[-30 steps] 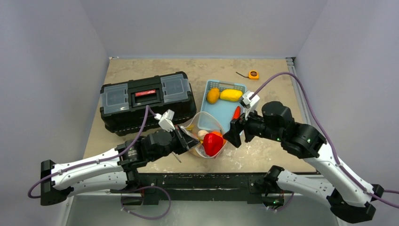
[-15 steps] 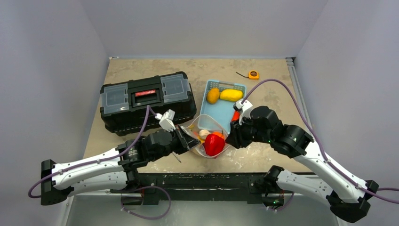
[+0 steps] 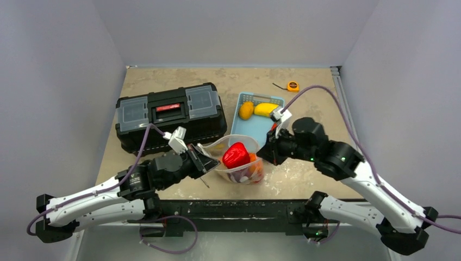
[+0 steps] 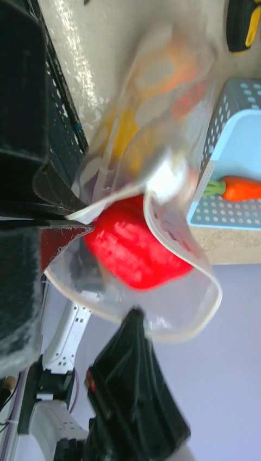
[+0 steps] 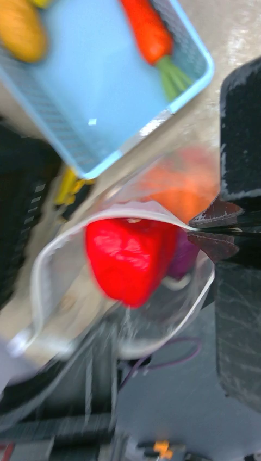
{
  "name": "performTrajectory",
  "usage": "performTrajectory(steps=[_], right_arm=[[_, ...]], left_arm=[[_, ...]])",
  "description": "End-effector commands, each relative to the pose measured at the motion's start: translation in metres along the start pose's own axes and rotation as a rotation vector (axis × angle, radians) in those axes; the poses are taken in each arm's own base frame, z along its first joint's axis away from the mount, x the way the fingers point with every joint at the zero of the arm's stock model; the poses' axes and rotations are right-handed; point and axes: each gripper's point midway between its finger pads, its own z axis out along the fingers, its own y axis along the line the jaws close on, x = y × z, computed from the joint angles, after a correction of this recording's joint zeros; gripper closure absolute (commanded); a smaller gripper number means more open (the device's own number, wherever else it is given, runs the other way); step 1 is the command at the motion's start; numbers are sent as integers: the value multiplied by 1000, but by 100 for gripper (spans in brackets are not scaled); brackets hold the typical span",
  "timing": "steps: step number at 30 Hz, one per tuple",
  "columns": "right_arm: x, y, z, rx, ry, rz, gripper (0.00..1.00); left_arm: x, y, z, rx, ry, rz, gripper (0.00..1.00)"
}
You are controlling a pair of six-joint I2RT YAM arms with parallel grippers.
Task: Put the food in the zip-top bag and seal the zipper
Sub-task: Adjust the zipper food storage bag at the center of the board.
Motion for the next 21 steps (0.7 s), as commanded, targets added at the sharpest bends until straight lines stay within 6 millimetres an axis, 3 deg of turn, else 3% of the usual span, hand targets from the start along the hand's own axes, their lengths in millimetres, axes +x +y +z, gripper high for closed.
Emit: performTrajectory(steps=[1,4,9,12,15,18,21], right_arm=[[46,-25,39,51,97,17,100],[30,-20,31,45,60,-8,100],[-34,9,-9,-26,-125,-54,100],[-49,16,-19,-54,-194,-63,100],[-32,4,-3,-20,-170,-48,100],[9,-23,22,59,-72,-34,100],[39,-38,33,104,-4,-24,100]], left_arm=[[0,18,0,-60,-14,2,100],[-2,14,0,-54,-14,26,100],[-20,-17,-16,0,-44,85,100],[-19,-23,-16,0,-31,100,100],[-5,-8,-4,-37,8,78,100],[7,7,5,-52,27,50,100],[5,13,5,-44,14,57,100]])
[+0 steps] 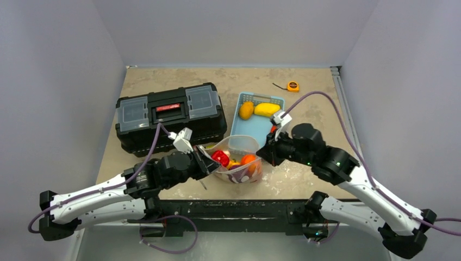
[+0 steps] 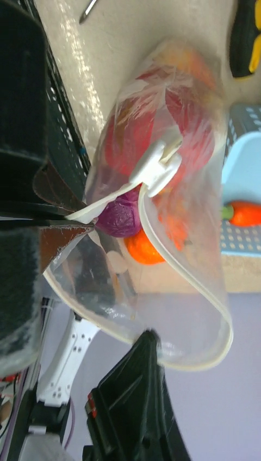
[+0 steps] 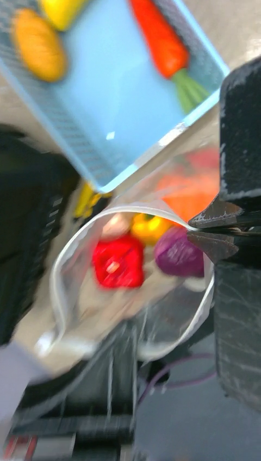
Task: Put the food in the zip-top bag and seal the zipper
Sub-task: Adjust the zipper food storage bag at the center of the board.
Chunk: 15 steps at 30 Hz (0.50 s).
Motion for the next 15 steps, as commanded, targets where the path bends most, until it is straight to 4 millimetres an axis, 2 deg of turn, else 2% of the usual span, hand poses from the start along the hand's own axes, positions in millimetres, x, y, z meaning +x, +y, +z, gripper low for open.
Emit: performTrajectory(steps=[1,2,3,4,5,10,13,15], right_arm=[[47,-25,19,78,115,3,100],[47,-24,17,73,108,1,100],[41,-23,13,68,81,2,100],[37,-19,9,56,64,20,100],[32,-18,5,60,44,25,100],[23,-24,-3,107,18,30,100],[28,-25,0,112,27,48,100],[30,-26,0,115,32,53,100]], left_arm=[[1,4,2,17,-10,7,100],[0,4,1,21,-12,21,94],[-1,1,0,35,-14,44,83],[-2,-3,-2,54,-15,73,64],[-4,-7,-4,70,-19,107,56],[-22,-29,-31,108,-2,446,34],[-27,-19,-45,50,57,683,26],[-22,-12,-48,58,115,820,22]])
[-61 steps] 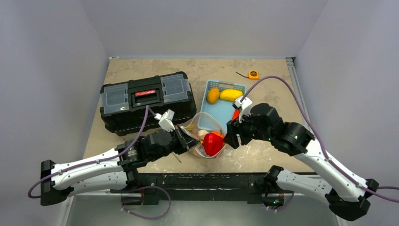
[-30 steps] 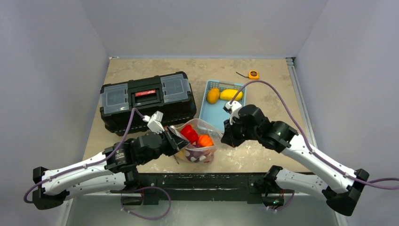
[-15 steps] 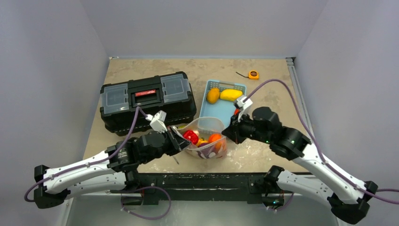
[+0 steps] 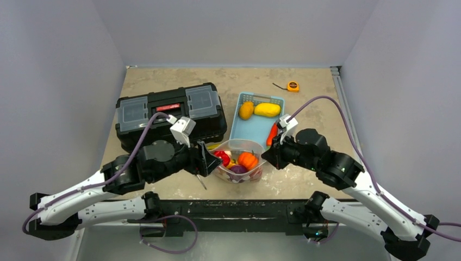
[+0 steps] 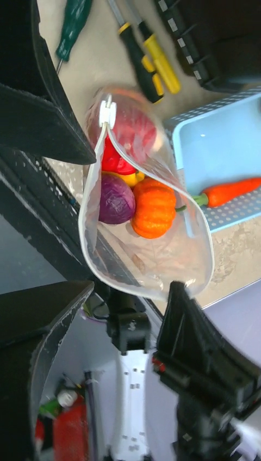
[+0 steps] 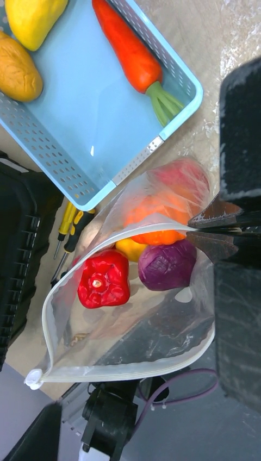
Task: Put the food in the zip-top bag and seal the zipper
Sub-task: Adjust the zipper food storage bag at the center of the board.
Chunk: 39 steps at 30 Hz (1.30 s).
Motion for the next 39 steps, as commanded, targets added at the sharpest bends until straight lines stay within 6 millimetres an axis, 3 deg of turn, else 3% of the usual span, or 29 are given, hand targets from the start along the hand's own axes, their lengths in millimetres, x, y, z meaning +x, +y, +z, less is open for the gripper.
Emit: performTrajectory(steps=[1,5,9,11,13,17,25,29,33,39], right_arm=[[-10,-2,-1,21,-38,27,100],[-14,-10,-5,71,-53,33,100],[-16,-15,-8,105,-62,48,100],[-13,-20,-8,135,-53,59,100],[-11,-22,-8,150,-47,70,100],[-14,-23,-11,158,-55,84,100],[-16,-24,-16,175,-56,93,100],[-18,-25,-19,186,-58,103,100],[-18,-26,-21,189,-71,110,100],[-18,-30,-24,209,-68,102,100]], left_arm=[[9,16,-19,21,127,429,20],[7,45,-21,-7,138,518,17],[13,46,-26,148,75,599,15],[15,47,-24,177,30,627,7],[18,54,-15,173,-1,654,1],[26,57,6,198,-1,720,0],[18,72,32,118,83,798,0],[11,69,31,214,46,739,0],[12,47,29,411,49,680,1],[15,31,27,624,84,590,9]])
